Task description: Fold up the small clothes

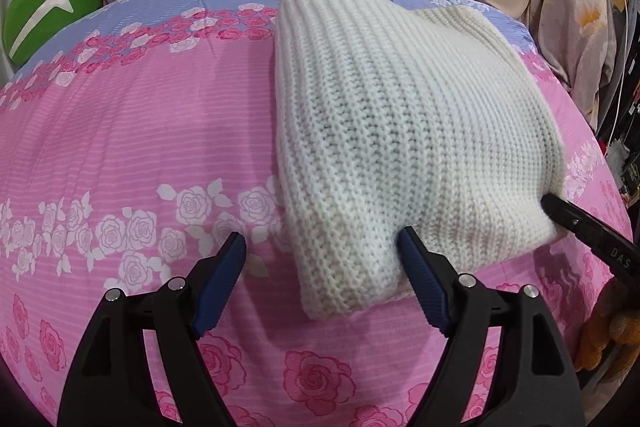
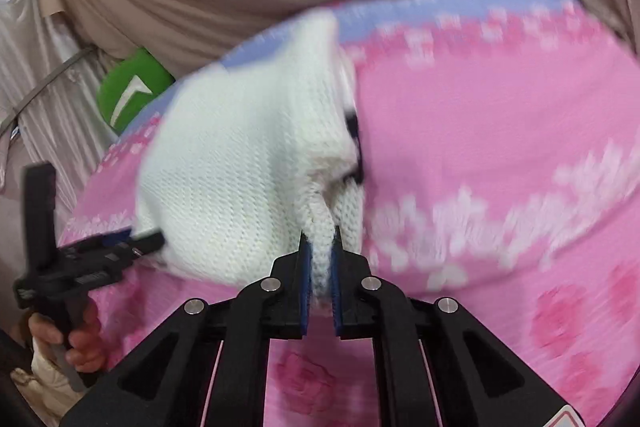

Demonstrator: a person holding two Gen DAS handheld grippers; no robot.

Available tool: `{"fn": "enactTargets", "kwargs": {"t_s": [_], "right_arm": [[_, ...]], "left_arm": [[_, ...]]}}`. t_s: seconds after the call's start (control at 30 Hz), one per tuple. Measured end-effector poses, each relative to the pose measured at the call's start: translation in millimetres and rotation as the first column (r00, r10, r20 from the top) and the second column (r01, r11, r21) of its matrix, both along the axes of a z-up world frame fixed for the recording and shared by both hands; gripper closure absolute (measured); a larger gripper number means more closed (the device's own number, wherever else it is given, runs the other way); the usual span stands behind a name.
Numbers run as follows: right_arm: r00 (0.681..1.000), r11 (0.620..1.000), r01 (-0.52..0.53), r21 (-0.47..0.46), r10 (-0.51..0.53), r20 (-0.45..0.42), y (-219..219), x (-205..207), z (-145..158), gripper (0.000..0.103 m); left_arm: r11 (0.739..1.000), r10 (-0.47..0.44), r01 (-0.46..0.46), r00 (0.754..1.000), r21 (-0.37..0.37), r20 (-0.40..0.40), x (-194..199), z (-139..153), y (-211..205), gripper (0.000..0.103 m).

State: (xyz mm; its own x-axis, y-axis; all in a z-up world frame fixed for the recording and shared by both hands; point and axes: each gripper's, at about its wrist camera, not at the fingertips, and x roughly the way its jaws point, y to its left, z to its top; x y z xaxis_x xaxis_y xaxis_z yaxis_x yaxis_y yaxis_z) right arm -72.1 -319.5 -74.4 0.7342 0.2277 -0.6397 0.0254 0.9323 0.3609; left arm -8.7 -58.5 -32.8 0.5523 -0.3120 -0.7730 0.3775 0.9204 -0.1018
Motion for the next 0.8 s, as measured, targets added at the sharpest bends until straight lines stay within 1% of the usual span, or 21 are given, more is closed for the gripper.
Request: {"fn": "enactTargets", "kwargs": {"t_s": [0.07, 0.13, 0.17, 0.2, 0.23, 0.3, 0.37, 0.4, 0.43, 0.47, 0.57, 0.6, 0.63, 0.67, 0.73, 0.77, 0.8], "right_arm": [[1.0, 1.0, 0.003, -0.023, -0.003, 0.004, 5.3, -3.1, 14.4, 0.095], [0.999, 0.999, -0.009, -0.051, 0.011, 0.033, 10.6, -7.2, 30.1, 0.092], [0.998, 0.999, -0.016, -0.052, 0.018, 0.055, 11.7, -9.5, 39.1, 0.09], [0.997, 0.998, -0.016, -0.054, 0.02, 0.074, 11.6, -10.6, 47.3, 0.086], [0.995, 0.998, -0.012, -0.063, 0.018, 0.101, 11.4, -12.4, 56.3, 0.085], [0.989, 0.996, -0.012, -0.086, 0.024, 0.143, 11.6, -8.8, 72.3, 0.084], [0.988, 0.994, -0.015, -0.105, 0.032, 0.154, 10.9, 6.2, 79.6, 0.074], [0.989, 0.993, -0.017, -0.119, 0.035, 0.146, 11.3, 15.6, 79.3, 0.066], [0.991, 0.991, -0.02, -0.131, 0.037, 0.129, 11.7, 30.1, 76.1, 0.062], [0.993, 0.991, -0.02, -0.134, 0.035, 0.111, 11.3, 40.1, 72.5, 0.061], [0.999, 0.989, -0.013, -0.146, 0.02, 0.048, 12.5, 73.7, 51.0, 0.061], [0.999, 0.988, 0.005, -0.155, 0.002, 0.043, 13.2, 78.9, 46.7, 0.072], [0.999, 0.989, 0.004, -0.15, 0.004, 0.049, 13.2, 81.8, 46.3, 0.086], [0.997, 0.991, -0.002, -0.133, 0.012, 0.073, 12.7, 79.0, 51.1, 0.086], [0.983, 0.996, 0.0, -0.094, 0.018, 0.183, 9.6, 60.5, 71.1, 0.09], [0.977, 0.996, 0.008, -0.084, 0.01, 0.214, 6.4, 54.5, 77.2, 0.09], [0.974, 0.998, 0.014, -0.066, 0.001, 0.225, 0.7, 51.3, 78.2, 0.092]], "left_arm": [[1.0, 0.002, -0.002, 1.0, 0.004, -0.002, -0.8, 1.9, 0.9, 0.027], [1.0, 0.003, -0.003, 1.0, 0.002, 0.013, -6.0, 10.2, 3.4, 0.028], [1.0, 0.003, -0.004, 0.999, 0.008, 0.045, -11.3, 18.8, 4.0, 0.028], [1.0, 0.008, -0.01, 0.997, 0.016, 0.08, -16.0, 27.5, 4.3, 0.028], [1.0, 0.013, -0.016, 0.993, 0.021, 0.12, -20.1, 38.1, 4.2, 0.028], [1.0, 0.01, -0.013, 0.986, 0.015, 0.164, -21.8, 54.2, 1.8, 0.028], [1.0, 0.008, -0.01, 0.981, 0.008, 0.192, -17.9, 65.4, -4.3, 0.028], [1.0, 0.01, -0.013, 0.979, 0.013, 0.204, -14.9, 68.8, -8.4, 0.028], [1.0, 0.011, -0.015, 0.977, 0.018, 0.215, -12.0, 70.3, -12.5, 0.028], [1.0, 0.011, -0.016, 0.976, 0.025, 0.22, -9.1, 70.6, -16.5, 0.028], [0.999, 0.011, -0.02, 0.979, 0.04, 0.205, 3.6, 65.6, -27.3, 0.028], [0.999, 0.014, -0.024, 0.98, 0.046, 0.199, 7.3, 62.9, -30.0, 0.028], [0.998, 0.017, -0.028, 0.981, 0.054, 0.194, 10.2, 60.1, -32.1, 0.028], [0.998, 0.02, -0.031, 0.982, 0.058, 0.189, 11.0, 57.7, -34.0, 0.028], [0.997, 0.021, -0.034, 0.984, 0.068, 0.179, 15.0, 52.7, -35.7, 0.028], [0.997, 0.023, -0.035, 0.984, 0.07, 0.176, 16.2, 50.7, -36.5, 0.028], [0.997, 0.023, -0.035, 0.985, 0.071, 0.17, 17.8, 48.6, -37.2, 0.027]]}}
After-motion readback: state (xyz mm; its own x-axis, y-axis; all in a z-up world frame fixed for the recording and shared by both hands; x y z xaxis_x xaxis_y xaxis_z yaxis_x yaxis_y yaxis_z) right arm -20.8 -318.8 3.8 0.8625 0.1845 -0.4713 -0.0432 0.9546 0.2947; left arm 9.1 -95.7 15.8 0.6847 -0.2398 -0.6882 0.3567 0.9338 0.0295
